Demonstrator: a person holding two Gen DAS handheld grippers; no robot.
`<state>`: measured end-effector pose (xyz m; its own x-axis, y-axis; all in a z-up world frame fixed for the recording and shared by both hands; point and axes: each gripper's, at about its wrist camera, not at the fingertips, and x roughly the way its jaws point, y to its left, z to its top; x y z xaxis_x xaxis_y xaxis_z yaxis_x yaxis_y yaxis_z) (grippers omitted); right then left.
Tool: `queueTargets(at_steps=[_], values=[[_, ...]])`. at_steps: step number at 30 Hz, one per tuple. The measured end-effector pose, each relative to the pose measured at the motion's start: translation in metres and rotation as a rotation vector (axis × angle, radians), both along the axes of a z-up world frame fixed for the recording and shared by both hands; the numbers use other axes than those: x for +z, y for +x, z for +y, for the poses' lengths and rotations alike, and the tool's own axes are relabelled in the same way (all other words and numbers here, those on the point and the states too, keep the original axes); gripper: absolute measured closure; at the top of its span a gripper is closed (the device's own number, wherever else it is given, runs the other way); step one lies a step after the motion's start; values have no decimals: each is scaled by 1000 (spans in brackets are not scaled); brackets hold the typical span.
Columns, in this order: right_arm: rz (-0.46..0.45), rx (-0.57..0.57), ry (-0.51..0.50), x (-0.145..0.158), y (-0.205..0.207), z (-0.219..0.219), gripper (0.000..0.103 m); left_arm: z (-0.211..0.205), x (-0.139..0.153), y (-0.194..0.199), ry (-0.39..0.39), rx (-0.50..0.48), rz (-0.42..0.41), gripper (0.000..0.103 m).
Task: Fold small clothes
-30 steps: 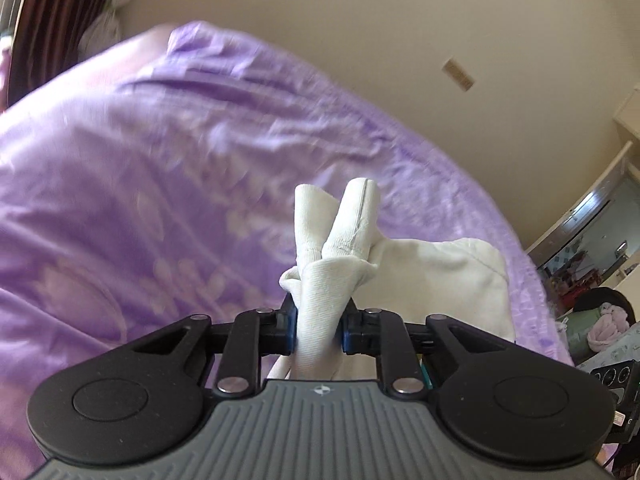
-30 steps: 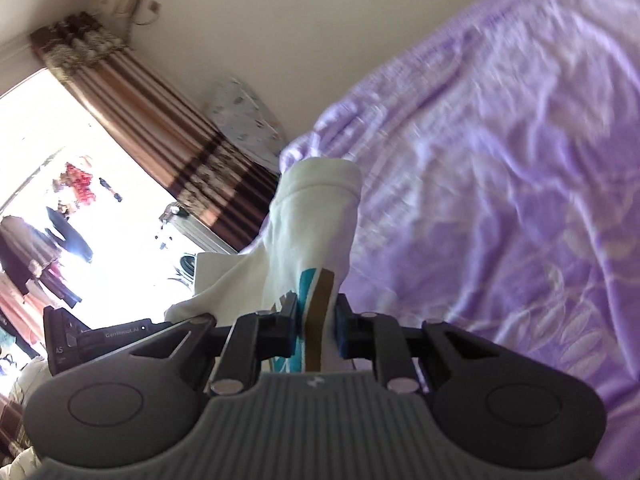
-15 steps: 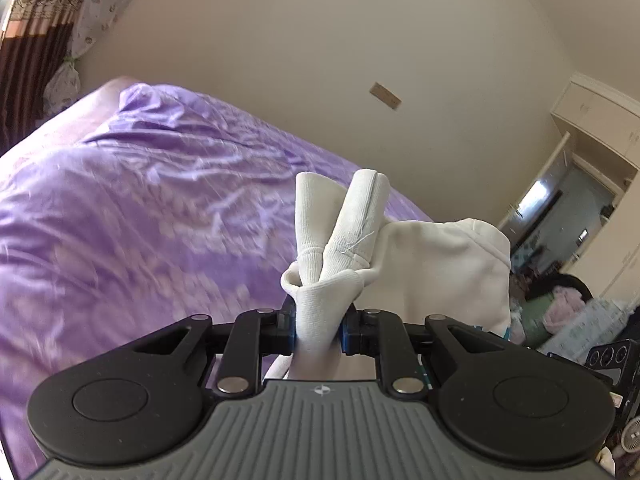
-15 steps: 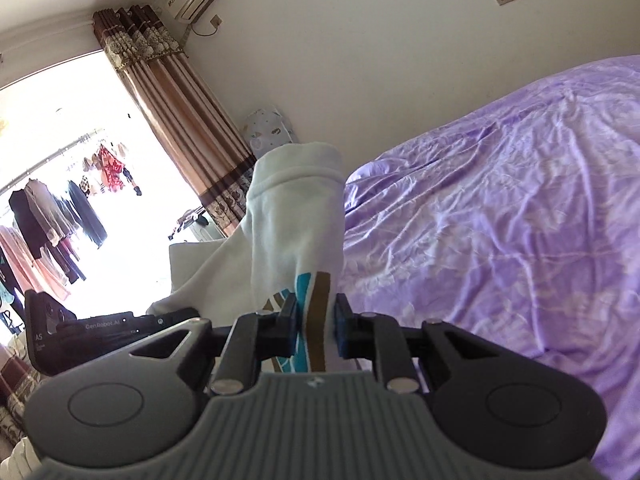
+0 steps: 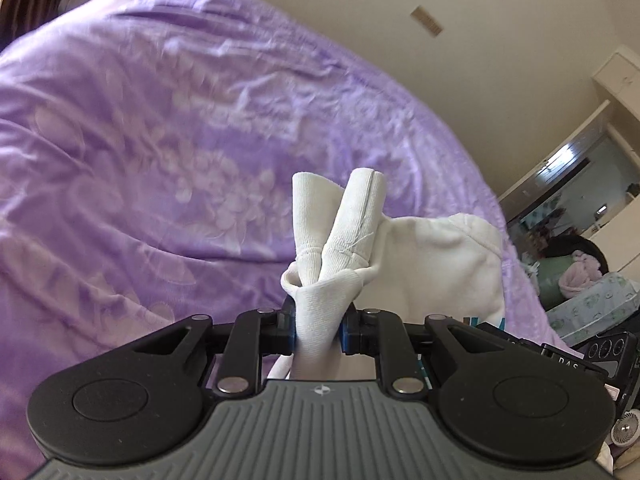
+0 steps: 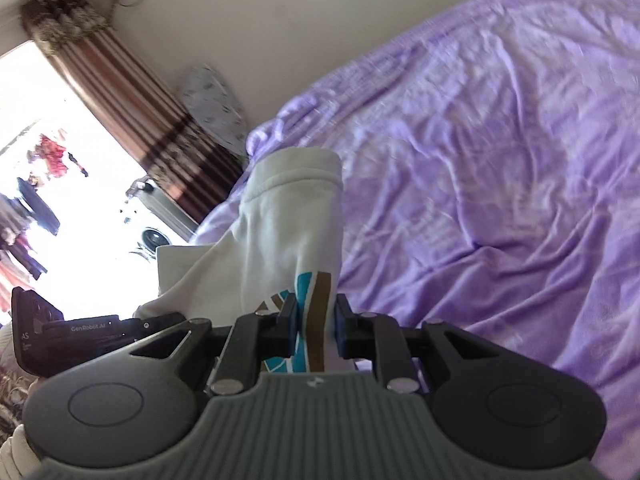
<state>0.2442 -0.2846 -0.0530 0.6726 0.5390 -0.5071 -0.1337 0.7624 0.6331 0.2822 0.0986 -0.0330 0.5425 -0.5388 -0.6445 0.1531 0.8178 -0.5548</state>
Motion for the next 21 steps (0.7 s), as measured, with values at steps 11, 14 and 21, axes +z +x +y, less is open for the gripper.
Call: queueTargets(at_steps=[11,14,21], values=[[157,-1,-15,-91,78,0,89,4,-92,68,32,-12,194,79],[196,-7,-17,-113,89,-4,89,15,-110,72,-11,0,215,69],[204,-38,-56,-104,79,-7,79,19,-99,66,15,46,228,59]])
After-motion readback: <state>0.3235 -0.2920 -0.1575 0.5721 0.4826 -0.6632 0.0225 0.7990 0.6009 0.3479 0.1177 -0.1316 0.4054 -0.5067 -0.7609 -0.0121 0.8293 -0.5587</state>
